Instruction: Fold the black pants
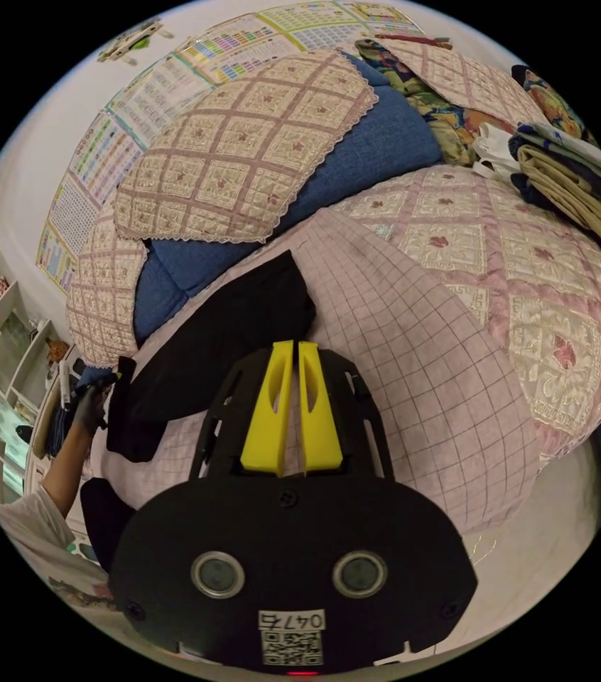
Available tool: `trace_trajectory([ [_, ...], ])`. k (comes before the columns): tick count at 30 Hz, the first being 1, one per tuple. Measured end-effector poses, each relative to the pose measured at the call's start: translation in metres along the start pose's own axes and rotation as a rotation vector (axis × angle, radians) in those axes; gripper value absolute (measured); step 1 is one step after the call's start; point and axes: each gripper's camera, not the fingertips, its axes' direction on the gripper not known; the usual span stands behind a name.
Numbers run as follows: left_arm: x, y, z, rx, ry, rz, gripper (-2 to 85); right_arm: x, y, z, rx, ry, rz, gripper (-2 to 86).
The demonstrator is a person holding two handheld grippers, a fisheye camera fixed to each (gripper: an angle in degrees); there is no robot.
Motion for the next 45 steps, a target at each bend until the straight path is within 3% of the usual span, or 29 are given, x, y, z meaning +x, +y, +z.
trace_trajectory([
  [4, -0.137, 0.063, -0.107, 0.253, 0.109, -0.201, -0.9, 0.0, -0.005, -0.012, 0.026, -0.001, -0.001, -0.9],
  [6, -0.21, 0.104, -0.14, 0.297, 0.145, -0.318, -1.0, -0.005, -0.008, -0.019, 0.039, 0.013, -0.011, -0.9],
  [10, -0.331, 0.21, -0.137, 0.217, 0.241, -0.525, -1.0, -0.01, -0.013, -0.026, 0.048, 0.031, -0.005, -1.0],
  [13, -0.36, 0.257, -0.108, 0.129, 0.286, -0.581, -0.9, -0.014, -0.015, -0.032, 0.064, 0.027, 0.024, -1.0],
  [24, -0.356, 0.229, -0.131, 0.114, 0.201, -0.398, 0.1, -0.068, -0.009, -0.08, 0.063, 0.161, -0.007, -0.8],
  [28, -0.372, 0.227, -0.131, 0.044, 0.155, -0.404, 6.9, -0.075, 0.001, -0.073, 0.043, 0.255, 0.051, 1.9],
  [33, -0.374, 0.255, -0.225, 0.187, 0.024, -0.395, 9.1, -0.119, 0.025, -0.15, 0.489, 0.281, 0.047, 4.1],
  [35, -0.361, 0.258, -0.267, 0.246, 0.016, -0.346, 7.8, -0.144, 0.024, -0.16, 0.535, 0.218, -0.006, 2.4],
  [40, -0.313, 0.241, -0.355, 0.38, 0.107, -0.306, 0.5, -0.206, 0.013, -0.124, 0.476, 0.083, -0.156, -0.8],
  [45, -0.272, 0.219, -0.361, 0.487, 0.287, -0.38, -0.8, -0.262, 0.03, -0.035, 0.186, 0.135, -0.329, -1.2],
])
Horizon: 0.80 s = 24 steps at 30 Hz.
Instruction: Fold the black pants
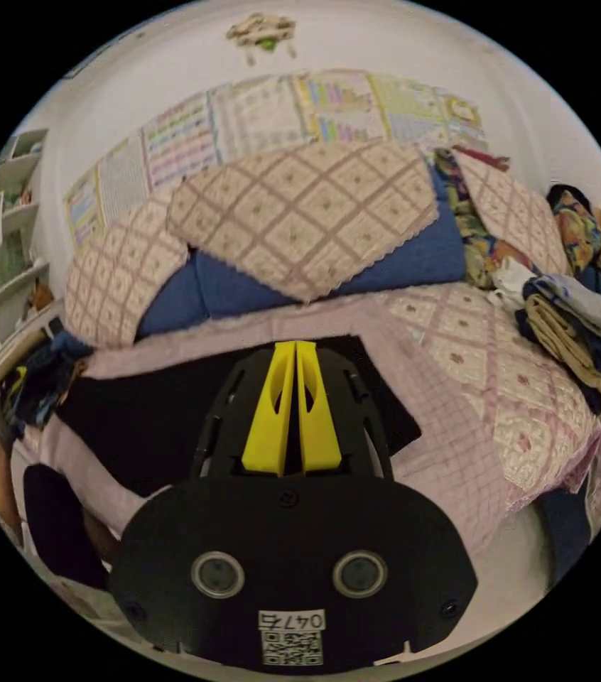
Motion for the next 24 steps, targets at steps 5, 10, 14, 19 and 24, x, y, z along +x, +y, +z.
trace_trajectory([
  [5, 0.03, 0.021, 0.034, 0.039, -0.003, -0.019, -1.0, -0.06, 0.005, 0.011, 0.021, 0.052, -0.206, -1.2],
  [10, 0.04, 0.015, 0.056, -0.067, 0.016, -0.006, -1.0, -0.099, 0.004, 0.026, 0.018, 0.074, -0.247, -1.3],
  [14, 0.052, 0.003, 0.053, -0.063, 0.006, 0.009, -1.0, -0.117, 0.003, 0.043, -0.016, 0.03, -0.189, -1.3],
  [19, 0.052, -0.017, 0.054, -0.075, 0.026, -0.005, -1.0, -0.131, 0.002, 0.056, -0.023, -0.023, -0.136, -1.3],
  [24, 0.057, -0.033, 0.06, -0.095, 0.031, -0.009, -1.0, -0.143, 0.0, 0.074, -0.056, -0.02, -0.128, -1.3],
])
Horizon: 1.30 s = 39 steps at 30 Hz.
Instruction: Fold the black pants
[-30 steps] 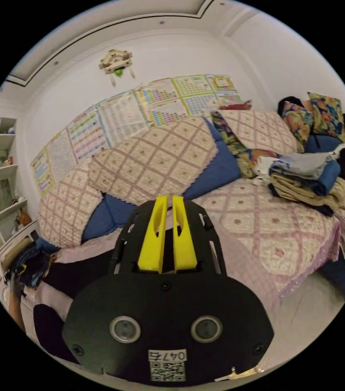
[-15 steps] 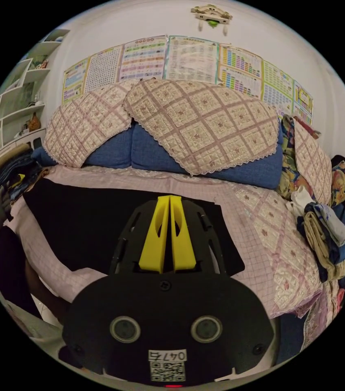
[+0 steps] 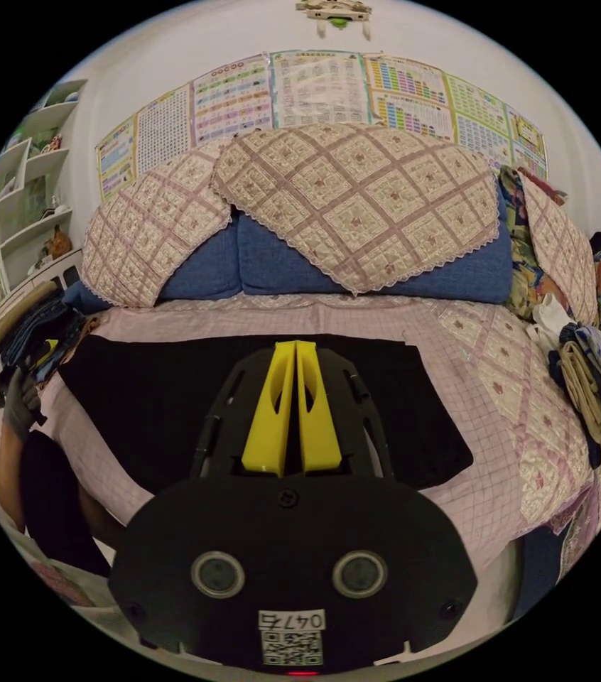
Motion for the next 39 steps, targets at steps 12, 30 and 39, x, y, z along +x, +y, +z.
trace_trajectory([
  [12, 0.02, -0.033, 0.008, -0.022, 0.01, 0.024, -1.0, -0.001, -0.007, 0.017, -0.014, -0.021, 0.023, -1.3],
  [30, 0.025, -0.058, 0.007, -0.024, 0.005, 0.021, -1.0, 0.033, -0.028, 0.011, 0.024, 0.002, 0.024, -0.7],
  [39, 0.024, -0.058, 0.004, -0.032, 0.005, 0.039, -1.0, 0.154, -0.072, 0.021, -0.093, 0.091, 0.104, 2.4],
])
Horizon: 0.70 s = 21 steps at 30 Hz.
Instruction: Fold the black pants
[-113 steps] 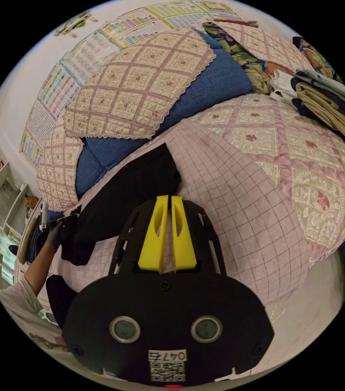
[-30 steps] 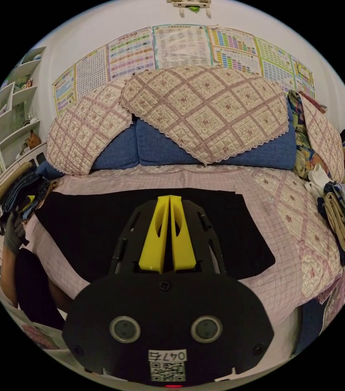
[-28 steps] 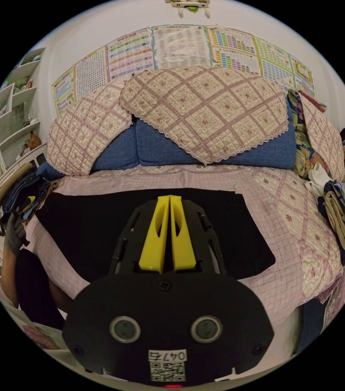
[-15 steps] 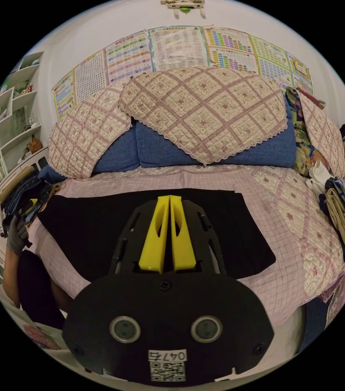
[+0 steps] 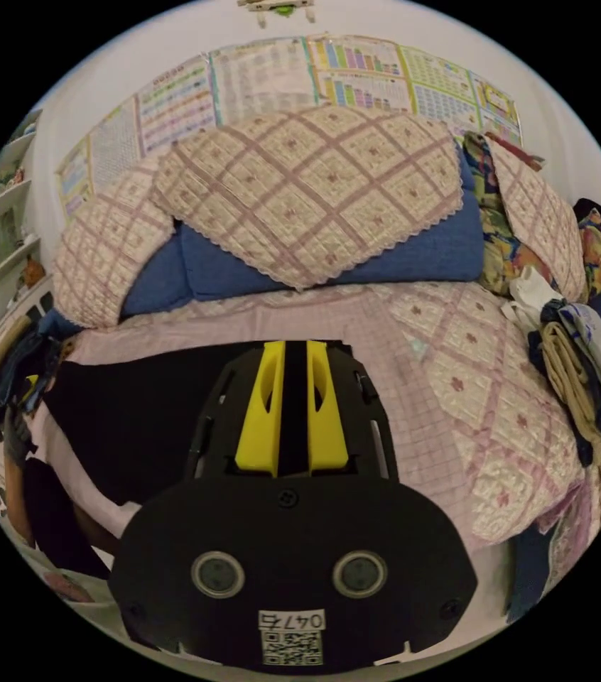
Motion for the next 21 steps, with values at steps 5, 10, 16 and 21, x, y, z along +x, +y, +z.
trace_trajectory([
  [5, 0.003, 0.003, 0.005, -0.029, -0.02, 0.028, -1.0, 0.036, -0.026, 0.027, -0.07, 0.064, -0.051, 5.6],
  [10, 0.0, 0.011, 0.007, -0.055, -0.039, 0.049, -1.0, 0.078, -0.043, 0.05, -0.142, -0.042, 0.022, 6.8],
  [16, -0.017, 0.022, 0.004, -0.07, -0.053, 0.044, -1.0, 0.122, -0.051, 0.059, -0.251, -0.21, 0.1, 3.4],
  [21, -0.035, 0.033, 0.0, -0.089, -0.054, 0.037, -1.0, 0.127, -0.046, -0.018, -0.079, -0.388, 0.002, -1.0],
])
